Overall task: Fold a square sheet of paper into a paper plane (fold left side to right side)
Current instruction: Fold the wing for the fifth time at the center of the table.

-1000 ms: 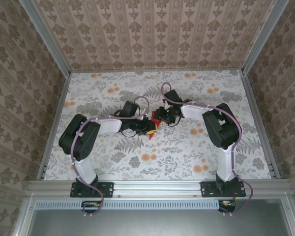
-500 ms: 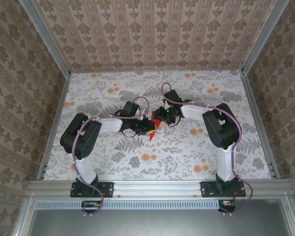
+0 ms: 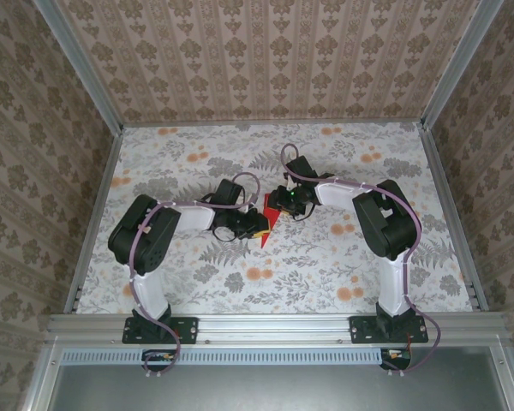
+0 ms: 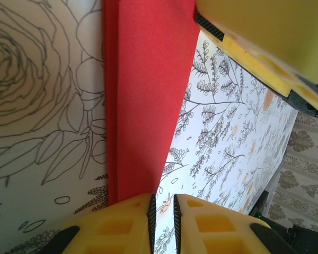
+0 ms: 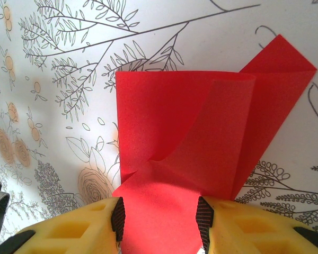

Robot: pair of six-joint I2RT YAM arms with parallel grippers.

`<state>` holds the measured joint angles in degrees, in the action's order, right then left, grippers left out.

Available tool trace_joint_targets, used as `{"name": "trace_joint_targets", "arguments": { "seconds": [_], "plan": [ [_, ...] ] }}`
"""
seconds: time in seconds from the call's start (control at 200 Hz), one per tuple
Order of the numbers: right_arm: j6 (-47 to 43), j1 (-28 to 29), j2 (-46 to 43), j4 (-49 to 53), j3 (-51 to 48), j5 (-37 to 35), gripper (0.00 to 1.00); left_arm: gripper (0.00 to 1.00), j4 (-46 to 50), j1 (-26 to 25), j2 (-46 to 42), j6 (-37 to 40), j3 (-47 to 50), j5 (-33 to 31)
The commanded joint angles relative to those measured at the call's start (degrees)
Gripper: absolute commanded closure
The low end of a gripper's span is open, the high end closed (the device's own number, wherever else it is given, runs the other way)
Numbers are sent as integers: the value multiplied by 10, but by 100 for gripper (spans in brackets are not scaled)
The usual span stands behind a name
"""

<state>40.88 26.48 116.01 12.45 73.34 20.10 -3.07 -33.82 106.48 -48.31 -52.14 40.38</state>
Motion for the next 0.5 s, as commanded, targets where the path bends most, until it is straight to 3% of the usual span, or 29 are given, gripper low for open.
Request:
{"name": "trace_joint_targets", "arguments": {
  "seconds": [0.0,0.33,0.495],
  "plan": [
    [1,2,29,65,-9,-25,55,81,25,-7,12,16,7,-11],
    [-2,2,24,57,-5,-24,55,81,71,-18,15,27,0,-31],
    [-7,-2,-8,16,-11,-14,55,84,119,-23,12,37,-5,-77]
  ]
}}
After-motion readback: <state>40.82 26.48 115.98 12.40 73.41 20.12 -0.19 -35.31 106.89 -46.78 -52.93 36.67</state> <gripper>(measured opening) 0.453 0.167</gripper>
